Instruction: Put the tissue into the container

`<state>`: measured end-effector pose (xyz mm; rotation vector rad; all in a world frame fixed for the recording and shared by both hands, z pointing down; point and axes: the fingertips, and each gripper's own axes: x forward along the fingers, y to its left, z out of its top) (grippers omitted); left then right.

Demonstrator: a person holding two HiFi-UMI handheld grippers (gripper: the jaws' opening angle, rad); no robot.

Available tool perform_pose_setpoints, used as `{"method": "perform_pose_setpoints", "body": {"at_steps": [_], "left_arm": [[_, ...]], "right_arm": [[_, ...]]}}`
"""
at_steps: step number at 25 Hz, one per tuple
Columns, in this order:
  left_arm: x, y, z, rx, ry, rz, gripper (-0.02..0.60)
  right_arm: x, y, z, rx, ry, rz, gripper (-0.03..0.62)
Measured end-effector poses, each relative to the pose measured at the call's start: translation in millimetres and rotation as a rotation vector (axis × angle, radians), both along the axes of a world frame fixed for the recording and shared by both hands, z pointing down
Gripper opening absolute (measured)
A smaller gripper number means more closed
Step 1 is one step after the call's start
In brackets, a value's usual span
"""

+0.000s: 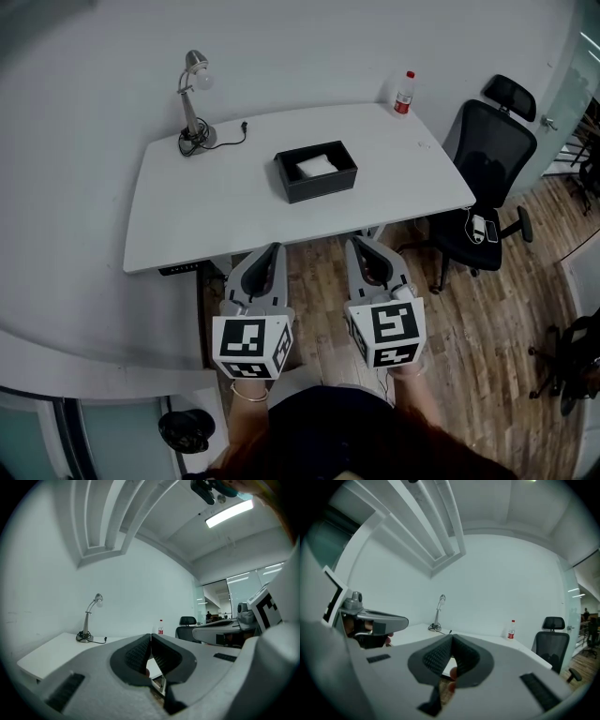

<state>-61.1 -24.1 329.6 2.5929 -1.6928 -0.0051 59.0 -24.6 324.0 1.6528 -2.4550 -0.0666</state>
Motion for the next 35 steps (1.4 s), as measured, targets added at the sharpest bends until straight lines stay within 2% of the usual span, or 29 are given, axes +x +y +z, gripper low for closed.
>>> {"method": "perform_pose_setpoints", "body": {"at_steps": [5, 21, 35], "left_arm": [[11.3, 11.5, 3.5, -0.017, -0.001, -0.015, 0.028], [35.6, 68.4, 7.8, -0.043, -0.036, -0.054, 0.028], [51.7, 109.1, 4.9, -0.040, -0.037, -0.051, 0.028]], "right_arm": [[11.3, 9.2, -0.5, -0.017, -0.019, -0.021, 0.020], [31.4, 59.8, -9.8, 0.012, -0.029, -0.077, 0.018], [42.8, 99.8, -10.2, 0.006, -0.027, -0.087, 0.020]]}}
